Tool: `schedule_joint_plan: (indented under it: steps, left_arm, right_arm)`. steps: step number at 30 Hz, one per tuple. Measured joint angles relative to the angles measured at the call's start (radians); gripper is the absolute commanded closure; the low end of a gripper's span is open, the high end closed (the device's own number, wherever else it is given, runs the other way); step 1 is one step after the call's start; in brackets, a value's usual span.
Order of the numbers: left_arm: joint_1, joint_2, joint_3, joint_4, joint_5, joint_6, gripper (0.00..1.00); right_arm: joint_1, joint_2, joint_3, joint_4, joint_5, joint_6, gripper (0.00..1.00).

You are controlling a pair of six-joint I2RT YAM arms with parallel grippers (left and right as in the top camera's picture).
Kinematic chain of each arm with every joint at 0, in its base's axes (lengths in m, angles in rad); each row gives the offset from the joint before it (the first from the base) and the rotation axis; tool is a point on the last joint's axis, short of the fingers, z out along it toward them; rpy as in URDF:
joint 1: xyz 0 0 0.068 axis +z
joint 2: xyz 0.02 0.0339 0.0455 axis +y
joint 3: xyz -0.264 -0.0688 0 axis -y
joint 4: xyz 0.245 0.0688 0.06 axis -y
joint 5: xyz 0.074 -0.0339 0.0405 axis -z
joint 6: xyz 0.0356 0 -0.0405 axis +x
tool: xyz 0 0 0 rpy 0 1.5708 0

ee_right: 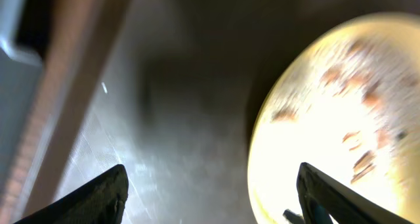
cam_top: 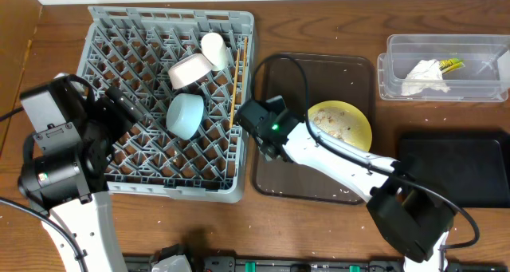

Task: Sort waste into correct bins and load items into the dishwasher
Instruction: 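Lift and tilt the yellow plate up toward the tray's right side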

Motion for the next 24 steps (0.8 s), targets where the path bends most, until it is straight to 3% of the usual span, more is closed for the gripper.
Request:
schedule_joint_plan:
  steps: [11, 22, 24]
  left_arm:
    - [0.0, 0.0, 0.0, 0.0, 0.0, 0.0, 0.05]
    - [0.0, 0.0, 0.0, 0.0, 0.0, -0.003, 0.05]
    - [0.0, 0.0, 0.0, 0.0, 0.0, -0.003, 0.05]
  right_arm:
    - [-0.027, -0.005, -0.053, 0.078, 0.027, 0.048, 0.55]
    - [-0.029, -0.001, -0.133, 0.135, 0.028, 0.091, 0.6]
    - [-0.029, -0.001, -0.135, 0.139, 0.028, 0.098, 0.65]
